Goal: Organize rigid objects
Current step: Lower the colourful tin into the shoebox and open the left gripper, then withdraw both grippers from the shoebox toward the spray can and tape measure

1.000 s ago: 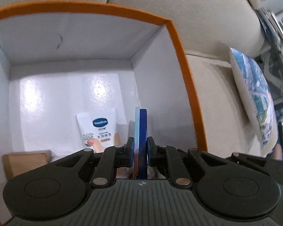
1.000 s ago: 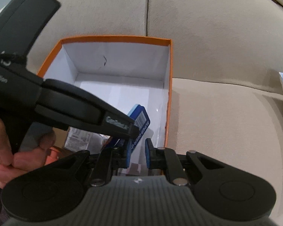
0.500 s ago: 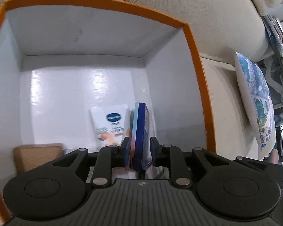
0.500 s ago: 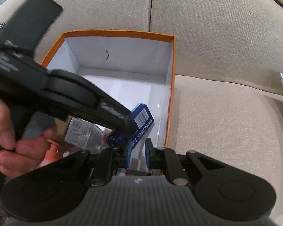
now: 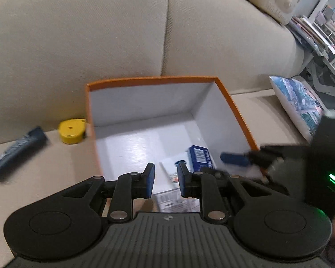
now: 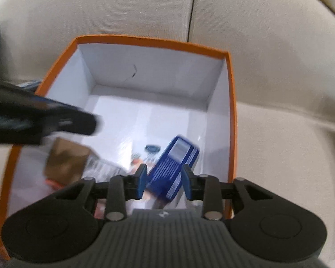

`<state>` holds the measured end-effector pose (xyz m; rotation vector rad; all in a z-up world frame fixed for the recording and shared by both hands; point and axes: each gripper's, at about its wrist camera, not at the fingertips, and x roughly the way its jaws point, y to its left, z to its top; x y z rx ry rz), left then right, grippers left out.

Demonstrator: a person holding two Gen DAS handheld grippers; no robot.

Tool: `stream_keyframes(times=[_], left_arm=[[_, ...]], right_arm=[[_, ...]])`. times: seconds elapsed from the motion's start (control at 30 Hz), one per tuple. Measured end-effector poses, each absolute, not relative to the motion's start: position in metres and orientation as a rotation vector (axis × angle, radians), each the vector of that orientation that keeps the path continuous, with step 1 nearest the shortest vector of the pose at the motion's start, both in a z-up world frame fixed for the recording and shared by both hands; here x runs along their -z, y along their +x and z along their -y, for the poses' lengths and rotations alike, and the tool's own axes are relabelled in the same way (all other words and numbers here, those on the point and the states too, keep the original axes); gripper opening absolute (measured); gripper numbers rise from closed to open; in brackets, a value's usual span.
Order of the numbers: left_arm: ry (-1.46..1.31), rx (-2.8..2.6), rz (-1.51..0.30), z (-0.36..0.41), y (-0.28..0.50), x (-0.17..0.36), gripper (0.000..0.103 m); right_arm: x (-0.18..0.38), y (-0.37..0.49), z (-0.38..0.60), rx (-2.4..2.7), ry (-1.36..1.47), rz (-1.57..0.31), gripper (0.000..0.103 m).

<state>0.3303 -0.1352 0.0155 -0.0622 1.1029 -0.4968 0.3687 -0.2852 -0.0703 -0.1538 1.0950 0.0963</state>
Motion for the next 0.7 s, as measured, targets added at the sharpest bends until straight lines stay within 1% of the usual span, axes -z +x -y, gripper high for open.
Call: stream_keyframes(times=[0.03, 0.07, 0.13, 0.23, 0.27, 0.33, 0.4, 0.43, 0.57, 0.63, 0.7], left_arm=[[-0.065, 0.496, -1.095, 0.13, 0.328, -0.018, 0.024], [-0.072, 0.491, -1.086, 0.123, 0.325, -0.021, 0.024], [-0.091, 0.476, -1.072, 0.112, 0.322, -0.025, 0.024], [-0.121, 0.449, -1.051, 0.098, 0.319, -0.03, 0.024], [-0.126, 0.44, -1.044, 0.093, 0.319, -0.031, 0.024], [-0.131, 0.423, -1.035, 0.085, 0.319, -0.032, 0.024], [-0.134, 0.401, -1.032, 0.075, 0.318, -0.031, 0.024], [-0.135, 0.395, -1.033, 0.071, 0.318, -0.03, 0.024], [-0.165, 0.37, -1.043, 0.055, 0.314, -0.027, 0.024], [-0.169, 0.367, -1.043, 0.049, 0.31, -0.028, 0.024], [-0.166, 0.367, -1.042, 0.044, 0.305, -0.028, 0.024]], right_arm=[[0.07, 0.373, 0.283, -0.093, -0.182, -1.089, 0.038], [0.071, 0.377, 0.28, -0.098, -0.212, -1.084, 0.037], [0.073, 0.383, 0.274, -0.138, -0.21, -1.104, 0.03], [0.085, 0.388, 0.268, -0.143, -0.235, -1.147, 0.027], [0.091, 0.389, 0.266, -0.127, -0.256, -1.163, 0.023], [0.097, 0.389, 0.269, -0.117, -0.25, -1.201, 0.018], [0.1, 0.387, 0.272, -0.104, -0.257, -1.217, 0.018], [0.1, 0.386, 0.273, -0.103, -0.27, -1.225, 0.016], [0.104, 0.38, 0.272, -0.107, -0.281, -1.282, 0.003], [0.109, 0.376, 0.271, -0.104, -0.285, -1.316, 0.0], [0.112, 0.373, 0.27, -0.105, -0.295, -1.32, 0.001]])
